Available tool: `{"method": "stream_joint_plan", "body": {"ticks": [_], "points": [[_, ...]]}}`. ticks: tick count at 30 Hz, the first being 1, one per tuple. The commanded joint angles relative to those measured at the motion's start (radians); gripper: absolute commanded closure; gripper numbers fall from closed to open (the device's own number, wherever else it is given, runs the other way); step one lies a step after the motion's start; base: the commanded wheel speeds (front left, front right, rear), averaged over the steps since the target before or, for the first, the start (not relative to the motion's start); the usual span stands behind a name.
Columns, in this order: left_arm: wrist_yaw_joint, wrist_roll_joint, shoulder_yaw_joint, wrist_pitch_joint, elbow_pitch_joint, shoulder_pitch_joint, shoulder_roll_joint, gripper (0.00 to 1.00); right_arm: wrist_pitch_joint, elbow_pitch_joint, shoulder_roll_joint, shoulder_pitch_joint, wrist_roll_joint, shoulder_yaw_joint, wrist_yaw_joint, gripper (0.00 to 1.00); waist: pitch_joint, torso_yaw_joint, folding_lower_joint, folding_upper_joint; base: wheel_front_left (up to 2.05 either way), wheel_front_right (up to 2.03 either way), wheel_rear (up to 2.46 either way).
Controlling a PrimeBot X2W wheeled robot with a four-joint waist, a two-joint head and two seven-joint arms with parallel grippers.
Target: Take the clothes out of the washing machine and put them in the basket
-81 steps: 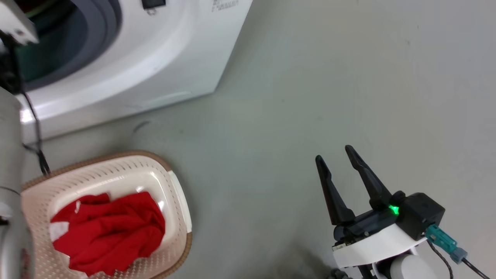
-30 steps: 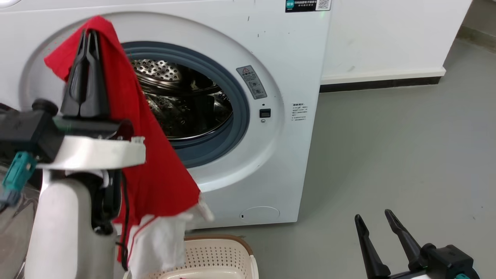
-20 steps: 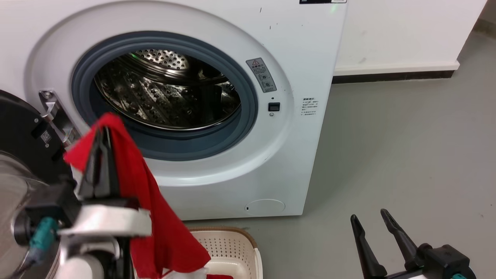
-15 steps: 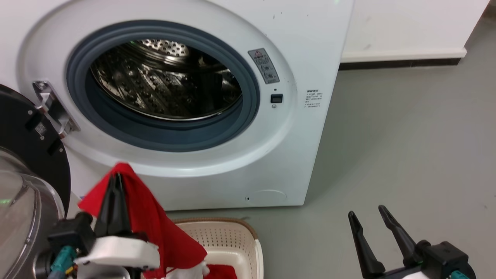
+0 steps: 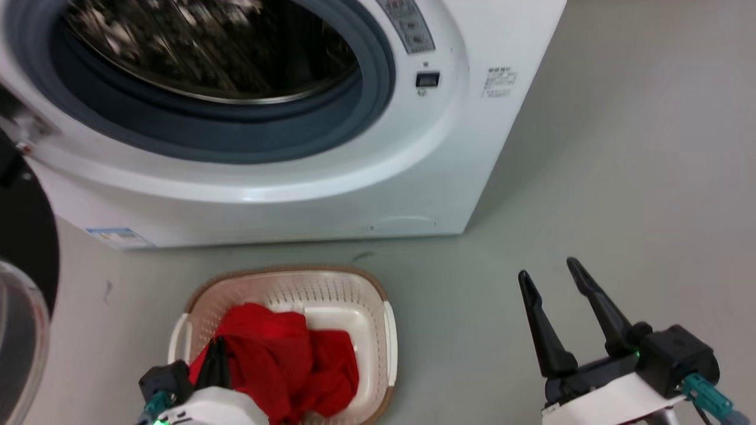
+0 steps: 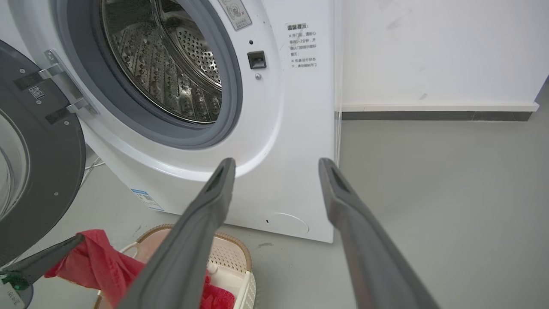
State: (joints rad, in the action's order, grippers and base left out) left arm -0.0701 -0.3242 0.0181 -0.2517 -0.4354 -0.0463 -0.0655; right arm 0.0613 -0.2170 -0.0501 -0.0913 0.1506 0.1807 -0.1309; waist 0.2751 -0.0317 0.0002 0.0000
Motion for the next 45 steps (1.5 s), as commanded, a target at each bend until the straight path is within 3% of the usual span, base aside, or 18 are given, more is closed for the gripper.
{"method": "stream_joint_plan", "body": {"ticks": [1, 14, 26, 27, 28, 29, 36, 45], "points": [[0.003, -0.006, -0.008, -0.010, -0.068, -0.054, 0.000, 1.00, 0.007, -0.002, 0.000, 0.030, -0.003, 0.003, 0.000, 0.00, 0.106, -0.029, -0.0002, 0.0000, 0.00, 0.00, 0.00], [-0.002, 0.033, -0.102, -0.014, -0.410, -0.324, 0.005, 1.00, 0.038, 0.007, 0.000, 0.145, -0.010, 0.021, 0.000, 0.00, 0.376, -0.114, -0.0002, 0.0000, 0.00, 0.00, 0.00], [-0.006, 0.022, -0.173, -0.014, -0.631, -0.448, -0.014, 1.00, 0.064, 0.042, 0.000, 0.185, -0.003, 0.033, 0.000, 0.00, 0.430, -0.145, -0.0002, 0.0000, 0.00, 0.00, 0.00], [-0.003, 0.020, -0.177, -0.014, -0.640, -0.450, -0.014, 0.60, 0.064, 0.048, 0.000, 0.187, -0.004, 0.032, 0.000, 0.00, 0.420, -0.144, -0.0002, 0.0000, 0.00, 0.00, 0.00], [-0.003, 0.017, -0.182, -0.014, -0.651, -0.446, -0.014, 0.44, 0.063, 0.053, 0.000, 0.188, -0.007, 0.031, 0.000, 0.00, 0.406, -0.143, -0.0002, 0.0000, 0.00, 0.00, 0.00], [-0.001, 0.015, -0.186, -0.014, -0.662, -0.439, -0.012, 0.00, 0.068, 0.058, 0.000, 0.189, -0.005, 0.031, 0.000, 0.00, 0.388, -0.142, -0.0002, 0.0000, 0.00, 0.00, 0.00], [0.034, 0.010, -0.204, -0.014, -0.670, -0.332, 0.003, 0.00, 0.067, 0.104, 0.000, 0.141, -0.006, 0.017, 0.000, 0.00, 0.167, -0.108, -0.0002, 0.0000, 0.00, 0.00, 0.00], [0.075, 0.047, -0.197, -0.014, -0.501, -0.168, 0.014, 0.00, 0.029, 0.093, 0.000, 0.052, -0.024, -0.035, 0.000, 0.00, -0.074, -0.067, -0.0002, 0.0000, 0.00, 0.00, 0.00]]}}
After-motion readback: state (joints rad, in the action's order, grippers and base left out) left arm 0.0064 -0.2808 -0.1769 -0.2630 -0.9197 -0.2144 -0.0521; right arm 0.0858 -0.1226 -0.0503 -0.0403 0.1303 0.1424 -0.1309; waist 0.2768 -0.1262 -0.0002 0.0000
